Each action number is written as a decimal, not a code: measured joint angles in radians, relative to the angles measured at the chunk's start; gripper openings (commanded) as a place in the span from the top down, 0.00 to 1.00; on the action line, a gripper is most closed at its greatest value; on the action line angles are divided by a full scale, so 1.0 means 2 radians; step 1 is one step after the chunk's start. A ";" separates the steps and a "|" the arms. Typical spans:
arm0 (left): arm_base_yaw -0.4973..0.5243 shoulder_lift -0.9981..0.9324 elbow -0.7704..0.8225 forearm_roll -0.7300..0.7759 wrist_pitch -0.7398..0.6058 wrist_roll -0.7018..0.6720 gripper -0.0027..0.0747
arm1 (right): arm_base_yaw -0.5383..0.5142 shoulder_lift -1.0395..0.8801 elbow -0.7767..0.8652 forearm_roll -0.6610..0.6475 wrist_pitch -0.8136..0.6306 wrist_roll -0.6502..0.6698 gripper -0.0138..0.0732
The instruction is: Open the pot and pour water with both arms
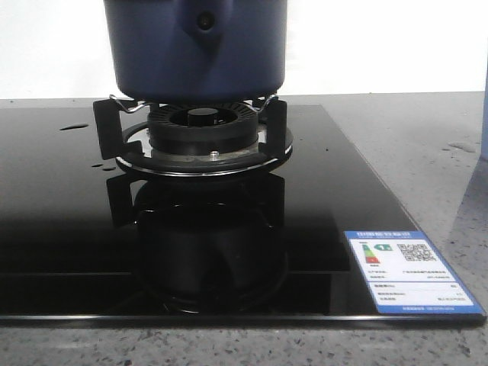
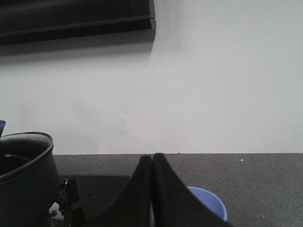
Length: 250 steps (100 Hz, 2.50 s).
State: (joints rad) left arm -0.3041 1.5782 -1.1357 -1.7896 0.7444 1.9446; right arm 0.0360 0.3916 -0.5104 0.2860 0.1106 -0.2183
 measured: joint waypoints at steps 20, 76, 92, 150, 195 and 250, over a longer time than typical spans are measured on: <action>0.000 0.000 0.000 0.000 -0.004 0.009 0.38 | 0.000 0.000 0.000 0.000 0.006 0.000 0.92; 0.000 -0.056 -0.004 0.004 -0.018 -0.005 0.34 | 0.000 0.000 0.000 0.000 0.019 0.000 0.92; 0.000 -0.111 0.008 0.004 -0.026 -0.053 0.66 | 0.000 0.000 0.000 0.000 0.036 0.000 0.92; 0.000 -0.529 0.341 0.008 -0.177 -0.099 0.99 | 0.000 -0.162 0.000 0.018 0.253 -0.107 0.93; 0.000 -0.670 0.436 0.008 -0.178 -0.100 0.99 | 0.000 -0.202 0.000 0.021 0.255 -0.109 0.93; 0.000 -0.671 0.437 0.007 -0.179 -0.101 0.99 | 0.000 -0.202 -0.001 0.021 0.256 -0.109 0.93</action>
State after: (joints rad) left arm -0.3041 0.2371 -0.2617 -1.7753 0.3869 1.7422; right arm 0.0360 -0.0130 -0.5125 0.3287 0.6225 -0.4358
